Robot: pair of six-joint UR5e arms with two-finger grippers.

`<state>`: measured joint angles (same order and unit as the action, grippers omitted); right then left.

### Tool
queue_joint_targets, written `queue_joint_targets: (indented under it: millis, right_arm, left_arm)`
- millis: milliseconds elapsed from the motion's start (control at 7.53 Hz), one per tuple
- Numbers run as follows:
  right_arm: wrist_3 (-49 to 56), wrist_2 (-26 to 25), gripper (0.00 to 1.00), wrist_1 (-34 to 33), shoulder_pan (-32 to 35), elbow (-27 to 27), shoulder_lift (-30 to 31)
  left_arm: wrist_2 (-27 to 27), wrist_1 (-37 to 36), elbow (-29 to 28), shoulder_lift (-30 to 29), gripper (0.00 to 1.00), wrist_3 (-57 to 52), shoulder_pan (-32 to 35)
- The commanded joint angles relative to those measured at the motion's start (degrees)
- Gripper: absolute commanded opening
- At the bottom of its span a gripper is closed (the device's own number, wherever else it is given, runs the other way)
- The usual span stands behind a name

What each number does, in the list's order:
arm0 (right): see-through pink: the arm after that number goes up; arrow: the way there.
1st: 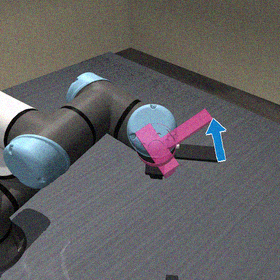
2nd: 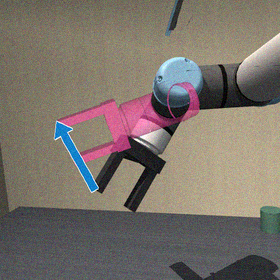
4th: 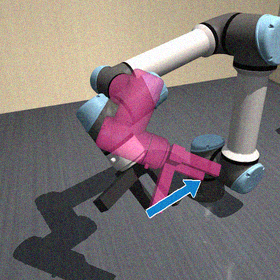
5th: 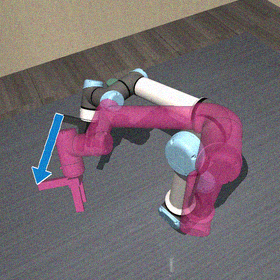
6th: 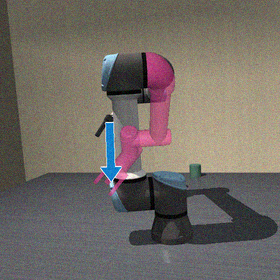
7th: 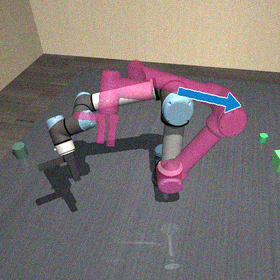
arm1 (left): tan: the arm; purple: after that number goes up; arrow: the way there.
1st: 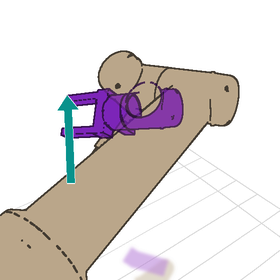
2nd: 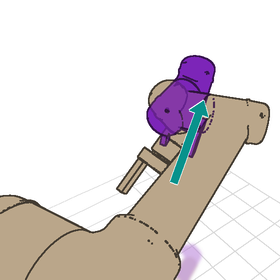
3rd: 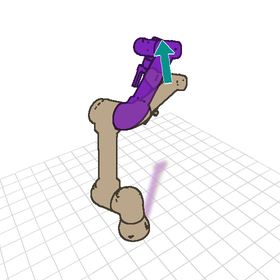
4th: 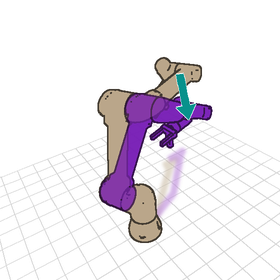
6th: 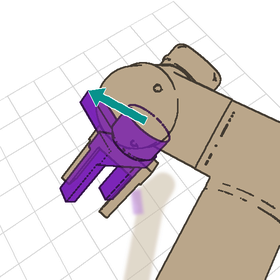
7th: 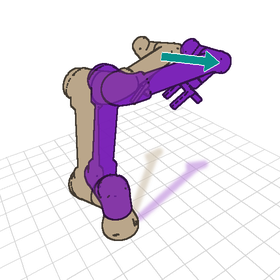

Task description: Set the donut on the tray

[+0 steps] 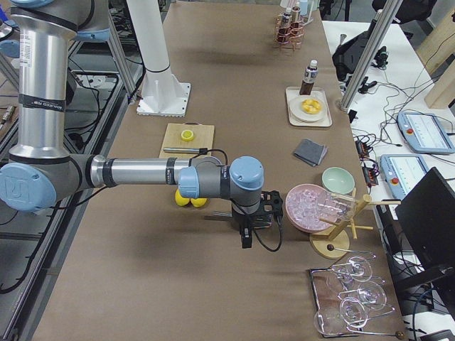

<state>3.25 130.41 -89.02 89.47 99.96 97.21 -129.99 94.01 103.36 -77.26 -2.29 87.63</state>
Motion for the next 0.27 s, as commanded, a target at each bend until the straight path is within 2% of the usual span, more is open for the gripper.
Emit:
queue_joint_targets:
  millis: [0,133]
  right_arm:
    - [0.0,0.11,1.0,0.16,0.0,-0.02,0.08]
    - [0.0,0.11,1.0,0.16,0.0,-0.11,0.08]
  left_arm:
    - [0.0,0.12,0.0,0.01,0.98,0.1,0.0]
    - [0.0,0.12,0.0,0.01,0.98,0.1,0.0]
